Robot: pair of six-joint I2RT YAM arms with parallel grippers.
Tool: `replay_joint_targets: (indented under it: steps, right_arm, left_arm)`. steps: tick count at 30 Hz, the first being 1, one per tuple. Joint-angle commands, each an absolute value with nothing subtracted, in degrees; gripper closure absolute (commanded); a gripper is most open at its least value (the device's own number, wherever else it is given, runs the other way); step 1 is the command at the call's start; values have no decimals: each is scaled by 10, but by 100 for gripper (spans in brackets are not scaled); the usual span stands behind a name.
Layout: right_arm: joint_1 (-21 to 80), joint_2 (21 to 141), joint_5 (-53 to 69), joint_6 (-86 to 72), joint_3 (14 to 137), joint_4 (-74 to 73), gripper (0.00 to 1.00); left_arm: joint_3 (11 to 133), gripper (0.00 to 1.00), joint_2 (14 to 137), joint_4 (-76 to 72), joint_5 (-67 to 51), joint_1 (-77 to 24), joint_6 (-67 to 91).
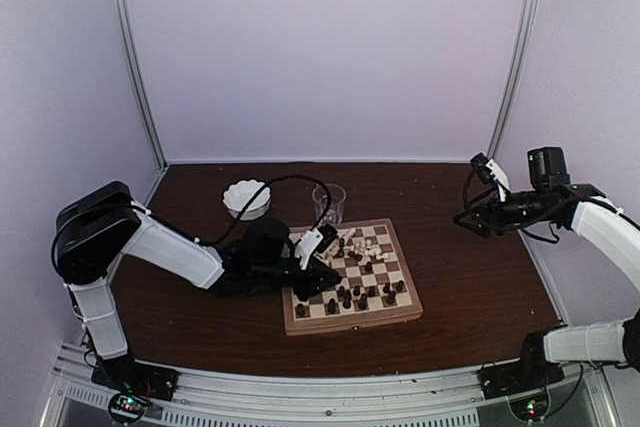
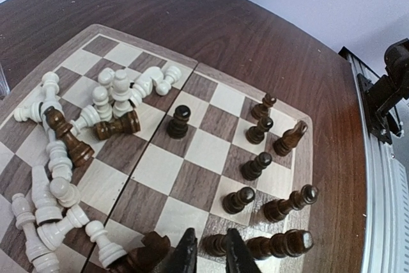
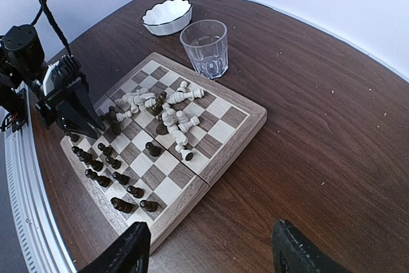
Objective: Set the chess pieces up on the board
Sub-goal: Place the pawn at e7, then adjust the pawn at e7.
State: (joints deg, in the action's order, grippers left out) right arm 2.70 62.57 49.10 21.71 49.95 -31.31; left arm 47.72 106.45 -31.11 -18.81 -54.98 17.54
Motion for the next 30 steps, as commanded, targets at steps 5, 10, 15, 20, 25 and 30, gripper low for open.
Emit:
replay_joint_targets:
  steps: [5,10,15,20,25,30]
  right_arm:
    - [22,612,501,222,494,-301,32]
    - [21,610,501,222,494,-302,32]
    - [21,610,501,223,494,-302,32]
    - [21,610,500,225,494,-303,32]
    - [21,608,500,225,494,-303,32]
    - [21,608,499,226,494,-304,32]
  left_arm:
    - [476,89,1042,-292,-126,-553,180]
    - [483,100,1046,-270,-102,-552,184]
    - [506,100,1066,-243,-116,-552,186]
    - [522,100,1082,-229,-128,-552,187]
    - [535,100,1094,-220,-141,-552,186]
    - [544,100,1104,-218,-156,-552,187]
